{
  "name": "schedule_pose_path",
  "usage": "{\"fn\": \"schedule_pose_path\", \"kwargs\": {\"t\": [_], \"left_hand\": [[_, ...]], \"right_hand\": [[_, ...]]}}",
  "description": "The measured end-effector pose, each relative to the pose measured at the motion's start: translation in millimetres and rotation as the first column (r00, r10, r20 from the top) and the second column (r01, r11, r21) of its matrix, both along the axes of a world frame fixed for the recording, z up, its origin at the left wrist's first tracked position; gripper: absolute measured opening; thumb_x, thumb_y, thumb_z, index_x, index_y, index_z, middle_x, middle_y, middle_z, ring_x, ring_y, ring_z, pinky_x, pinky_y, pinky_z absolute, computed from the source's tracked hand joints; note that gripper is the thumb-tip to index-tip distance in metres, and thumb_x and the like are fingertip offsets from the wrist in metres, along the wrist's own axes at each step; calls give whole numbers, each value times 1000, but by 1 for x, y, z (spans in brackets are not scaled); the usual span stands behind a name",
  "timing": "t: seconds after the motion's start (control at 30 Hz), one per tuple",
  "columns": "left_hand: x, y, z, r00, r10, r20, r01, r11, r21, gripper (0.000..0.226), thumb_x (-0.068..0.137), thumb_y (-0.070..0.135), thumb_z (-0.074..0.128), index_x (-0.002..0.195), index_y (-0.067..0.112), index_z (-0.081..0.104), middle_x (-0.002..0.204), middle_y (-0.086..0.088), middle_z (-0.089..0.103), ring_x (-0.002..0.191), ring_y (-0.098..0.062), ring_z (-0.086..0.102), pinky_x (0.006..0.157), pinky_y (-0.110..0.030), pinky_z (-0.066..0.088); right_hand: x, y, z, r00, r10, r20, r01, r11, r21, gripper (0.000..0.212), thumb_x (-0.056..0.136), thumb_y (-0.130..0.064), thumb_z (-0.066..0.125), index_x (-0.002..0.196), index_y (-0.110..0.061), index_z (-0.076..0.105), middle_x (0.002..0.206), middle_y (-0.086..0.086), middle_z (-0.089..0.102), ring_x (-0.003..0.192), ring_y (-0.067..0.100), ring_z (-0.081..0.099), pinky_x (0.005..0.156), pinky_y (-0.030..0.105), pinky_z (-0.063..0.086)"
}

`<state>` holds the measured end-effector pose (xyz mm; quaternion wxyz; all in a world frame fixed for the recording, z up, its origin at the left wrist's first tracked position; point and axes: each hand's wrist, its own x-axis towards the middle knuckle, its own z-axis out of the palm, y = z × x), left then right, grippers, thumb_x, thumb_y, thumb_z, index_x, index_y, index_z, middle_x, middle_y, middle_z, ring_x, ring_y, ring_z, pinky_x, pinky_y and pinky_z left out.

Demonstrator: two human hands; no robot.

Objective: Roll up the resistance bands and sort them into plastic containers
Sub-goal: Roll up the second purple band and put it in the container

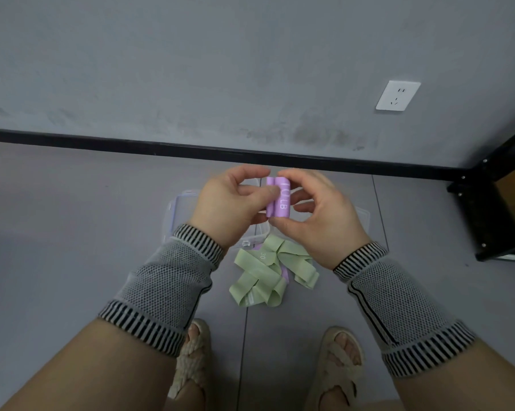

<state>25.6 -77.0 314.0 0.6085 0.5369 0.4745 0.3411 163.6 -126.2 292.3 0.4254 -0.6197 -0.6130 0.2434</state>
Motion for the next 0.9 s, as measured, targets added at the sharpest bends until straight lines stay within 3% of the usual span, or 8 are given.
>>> {"fn": "schedule_pose_path", "kwargs": {"t": [0.17,0.27,0.33,0.47,0.6,0.73,0.9], "left_hand": [[3,3,-2,995,33,-95,-26,996,81,24,79,12,73,101,17,66,72,-1,72,63,-4,66,59,-14,49],[1,4,-2,998,61,-29,-60,997,39,20,81,9,70,100,15,67,78,-5,73,69,-6,68,59,-11,47],[0,4,-2,996,87,9,-87,996,12,16,83,9,67,98,15,67,76,-3,73,66,-4,66,52,-10,43],[-1,5,-2,991,122,57,-120,992,-41,10,85,10,65,93,15,63,75,-4,72,71,-11,67,54,-17,46],[-2,5,0,991,105,88,-98,992,-76,11,85,7,64,95,11,61,84,-9,72,75,-13,69,60,-19,53],[-3,5,2,988,115,99,-105,990,-95,10,87,6,61,95,13,61,76,-3,71,67,-8,68,60,-18,53],[-4,5,3,994,85,63,-80,994,-74,12,87,10,62,95,18,66,72,4,71,67,-5,67,59,-17,51]], "right_hand": [[-1,0,1,998,-1,67,4,999,-53,62,76,-22,75,131,-34,50,109,-12,54,88,3,58,81,26,53],[-4,0,2,993,0,-115,-14,992,-123,72,77,-21,75,138,-39,40,106,-15,58,87,5,62,79,25,54],[-5,-1,2,964,-52,-259,10,987,-163,58,81,-21,71,131,-35,46,103,-11,66,84,8,66,79,29,55],[-6,1,6,930,-118,-348,50,979,-198,17,89,-15,62,101,-27,61,86,-1,73,78,9,70,79,33,58],[-5,3,6,886,-148,-440,82,983,-167,21,90,-5,58,93,-25,66,85,4,72,74,11,68,78,30,57],[-3,5,4,863,-180,-471,104,978,-182,22,92,-4,54,103,-15,69,87,4,70,70,7,64,77,27,57],[-2,7,4,818,-230,-528,150,970,-189,22,92,-5,55,105,-20,65,83,1,67,68,3,64,75,24,56]]}}
